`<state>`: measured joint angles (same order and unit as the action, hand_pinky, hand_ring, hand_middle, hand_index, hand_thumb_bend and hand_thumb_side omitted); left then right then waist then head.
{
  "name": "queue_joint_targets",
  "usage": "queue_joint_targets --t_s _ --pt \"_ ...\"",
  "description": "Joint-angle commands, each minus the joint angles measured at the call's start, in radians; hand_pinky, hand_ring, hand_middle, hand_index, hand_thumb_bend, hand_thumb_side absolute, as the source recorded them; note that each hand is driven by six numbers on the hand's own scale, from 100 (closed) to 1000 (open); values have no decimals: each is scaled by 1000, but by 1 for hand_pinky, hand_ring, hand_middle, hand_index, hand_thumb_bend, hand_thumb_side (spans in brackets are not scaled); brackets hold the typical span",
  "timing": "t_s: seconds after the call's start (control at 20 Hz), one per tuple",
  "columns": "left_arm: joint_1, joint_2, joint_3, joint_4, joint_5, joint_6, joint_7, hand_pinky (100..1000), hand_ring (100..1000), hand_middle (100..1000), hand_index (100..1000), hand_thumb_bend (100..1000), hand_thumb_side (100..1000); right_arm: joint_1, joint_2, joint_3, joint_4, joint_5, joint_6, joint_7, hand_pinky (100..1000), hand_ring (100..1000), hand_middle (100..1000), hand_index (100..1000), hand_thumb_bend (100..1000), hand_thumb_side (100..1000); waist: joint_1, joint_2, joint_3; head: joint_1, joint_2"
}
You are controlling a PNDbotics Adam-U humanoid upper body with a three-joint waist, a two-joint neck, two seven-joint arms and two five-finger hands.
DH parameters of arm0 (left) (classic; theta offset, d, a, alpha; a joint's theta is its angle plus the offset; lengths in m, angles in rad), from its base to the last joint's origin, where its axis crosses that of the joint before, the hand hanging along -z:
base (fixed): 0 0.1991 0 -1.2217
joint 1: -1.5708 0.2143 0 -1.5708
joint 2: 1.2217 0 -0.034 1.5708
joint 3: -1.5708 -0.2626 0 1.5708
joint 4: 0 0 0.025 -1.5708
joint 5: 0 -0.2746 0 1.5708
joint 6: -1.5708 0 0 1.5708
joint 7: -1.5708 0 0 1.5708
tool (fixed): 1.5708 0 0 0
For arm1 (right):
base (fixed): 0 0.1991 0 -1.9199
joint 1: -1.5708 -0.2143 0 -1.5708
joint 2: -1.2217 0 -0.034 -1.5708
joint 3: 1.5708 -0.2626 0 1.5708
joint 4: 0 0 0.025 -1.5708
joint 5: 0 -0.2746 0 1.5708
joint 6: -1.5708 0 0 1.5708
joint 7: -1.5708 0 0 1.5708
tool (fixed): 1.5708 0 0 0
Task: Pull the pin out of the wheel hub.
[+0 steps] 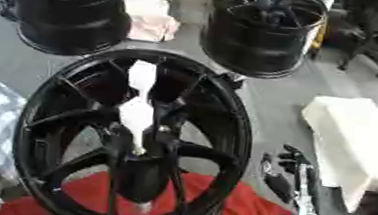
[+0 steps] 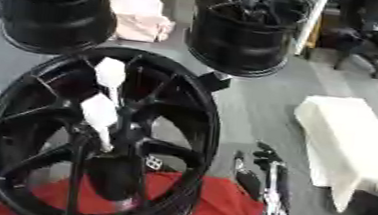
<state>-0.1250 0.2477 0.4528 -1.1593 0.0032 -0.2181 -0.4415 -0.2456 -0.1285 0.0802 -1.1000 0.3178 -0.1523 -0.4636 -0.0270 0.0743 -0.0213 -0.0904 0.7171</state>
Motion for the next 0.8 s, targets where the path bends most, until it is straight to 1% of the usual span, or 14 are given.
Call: queue_joint_targets --t_s 0.05,0.4,0.5,0.6,0.65,0.8 --pt "-10 31 -4 -14 -1 -2 -3 716 694 623 748 408 706 -9 -16 -3 -12 -7 -2 -4 728 677 649 841 248 342 2 -8 -1 -3 -14" --pt "-9 31 -4 -17 -2 -3 -3 716 695 623 748 407 706 -8 -18 -4 -12 -17 -3 -4 728 677 649 839 243 354 0 -8 -2 -2 -11" --pt "-10 30 -4 -17 -2 -1 -3 717 695 623 748 406 706 -7 -24 -7 -17 -51 -12 -18 727 676 648 838 245 354 -1 -10 0 -1 -12" --pt "-10 30 -4 -18 -2 2 -4 716 695 623 748 405 707 -12 -54 -15 -38 -77 -10 -27 732 682 653 841 240 369 -4 -13 2 10 -14" --pt "-9 31 -5 -19 -3 3 -5 716 695 624 748 405 707 -24 -81 -21 -55 -77 -2 -23 735 687 658 844 237 374 -6 -15 3 14 -10" --pt "-7 34 -4 -25 -4 8 -7 716 696 624 748 406 708 -80 -177 -51 -123 -57 42 3 742 694 667 850 226 382 -14 -21 5 20 -5"
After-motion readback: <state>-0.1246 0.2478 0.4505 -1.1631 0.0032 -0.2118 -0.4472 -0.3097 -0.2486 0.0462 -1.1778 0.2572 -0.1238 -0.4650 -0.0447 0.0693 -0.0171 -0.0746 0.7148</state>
